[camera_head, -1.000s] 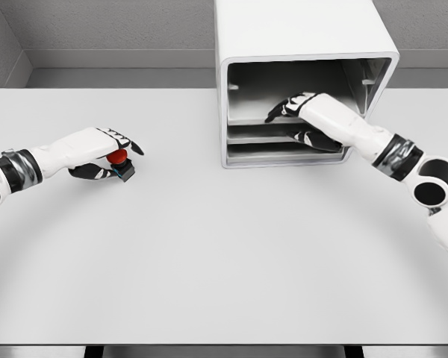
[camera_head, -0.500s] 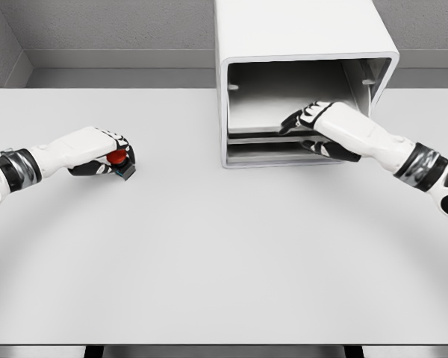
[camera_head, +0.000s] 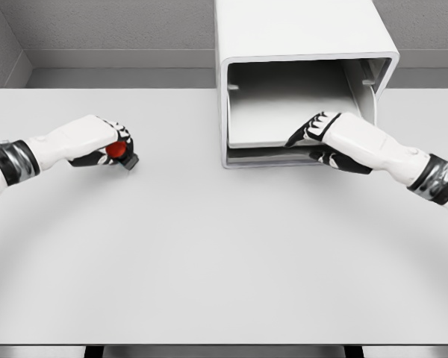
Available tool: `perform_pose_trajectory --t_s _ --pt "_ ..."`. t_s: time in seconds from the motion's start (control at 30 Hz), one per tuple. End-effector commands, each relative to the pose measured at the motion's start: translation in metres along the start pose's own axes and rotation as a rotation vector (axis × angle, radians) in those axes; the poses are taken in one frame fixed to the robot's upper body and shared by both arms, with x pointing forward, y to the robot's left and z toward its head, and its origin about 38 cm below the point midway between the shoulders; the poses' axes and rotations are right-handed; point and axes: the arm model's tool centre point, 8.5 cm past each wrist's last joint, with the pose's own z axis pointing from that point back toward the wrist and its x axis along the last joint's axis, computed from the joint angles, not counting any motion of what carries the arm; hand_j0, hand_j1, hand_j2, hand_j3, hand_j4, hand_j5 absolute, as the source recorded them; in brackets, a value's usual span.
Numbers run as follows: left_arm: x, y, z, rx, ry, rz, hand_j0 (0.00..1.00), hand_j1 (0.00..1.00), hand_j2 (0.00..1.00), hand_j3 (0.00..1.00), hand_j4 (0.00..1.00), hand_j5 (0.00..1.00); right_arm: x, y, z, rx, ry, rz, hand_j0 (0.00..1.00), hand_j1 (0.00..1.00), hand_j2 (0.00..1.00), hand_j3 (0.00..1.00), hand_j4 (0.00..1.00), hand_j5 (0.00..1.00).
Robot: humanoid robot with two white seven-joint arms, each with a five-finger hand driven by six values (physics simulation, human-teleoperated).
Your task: Slide open multi-storey tabletop storage cabinets and put open load switch and slide close multi-storey tabletop storage cabinets
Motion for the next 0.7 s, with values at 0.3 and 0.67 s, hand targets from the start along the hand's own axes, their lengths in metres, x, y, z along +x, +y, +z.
perform_pose_trajectory --t_s 0.3,0.67 --pt "0.03 0.038 0.007 0.096 -0.059 -0.102 0.37 0.37 0.37 0.37 0.37 0.37 0.014 -0.016 0.021 -0.019 -0.009 0.038 0.64 0.64 0.64 0.64 0.64 0.64" --pt "0.045 0.06 0.015 0.16 -0.08 -0.158 0.38 0.38 0.38 0.38 0.38 0.38 0.023 -0.017 0.047 -0.018 0.012 0.038 0.64 0.64 0.64 0.64 0.64 0.64"
